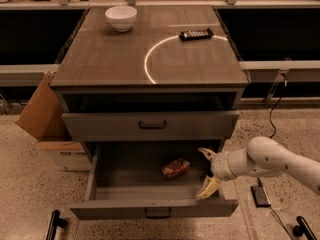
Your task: Pick coke can from middle drawer and place on counter
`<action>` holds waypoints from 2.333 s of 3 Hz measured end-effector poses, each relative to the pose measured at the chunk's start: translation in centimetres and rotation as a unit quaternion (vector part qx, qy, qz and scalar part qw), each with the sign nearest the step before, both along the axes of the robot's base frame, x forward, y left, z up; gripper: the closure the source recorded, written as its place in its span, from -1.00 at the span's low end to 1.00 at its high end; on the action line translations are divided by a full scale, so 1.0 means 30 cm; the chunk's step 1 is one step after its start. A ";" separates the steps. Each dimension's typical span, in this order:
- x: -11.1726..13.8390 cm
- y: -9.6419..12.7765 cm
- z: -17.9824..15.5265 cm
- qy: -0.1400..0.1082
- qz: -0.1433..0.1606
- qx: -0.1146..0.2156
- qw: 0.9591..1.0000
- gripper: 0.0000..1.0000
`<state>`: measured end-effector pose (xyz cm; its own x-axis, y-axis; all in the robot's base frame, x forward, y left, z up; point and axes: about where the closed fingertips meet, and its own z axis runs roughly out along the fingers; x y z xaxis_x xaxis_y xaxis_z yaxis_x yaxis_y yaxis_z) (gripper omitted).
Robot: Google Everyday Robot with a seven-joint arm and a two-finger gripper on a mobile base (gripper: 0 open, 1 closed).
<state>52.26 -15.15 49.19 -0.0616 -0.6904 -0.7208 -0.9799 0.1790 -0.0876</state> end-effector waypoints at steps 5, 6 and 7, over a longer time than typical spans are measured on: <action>0.220 0.117 -0.149 -0.012 -0.010 0.033 0.999 -1.00; 0.246 0.150 -0.195 -0.008 -0.012 0.031 0.999 -1.00; 0.258 0.181 -0.242 -0.002 -0.013 0.024 1.000 -1.00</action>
Offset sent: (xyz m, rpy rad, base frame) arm 0.0211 0.0019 -0.0091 0.0421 -0.0113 -0.0076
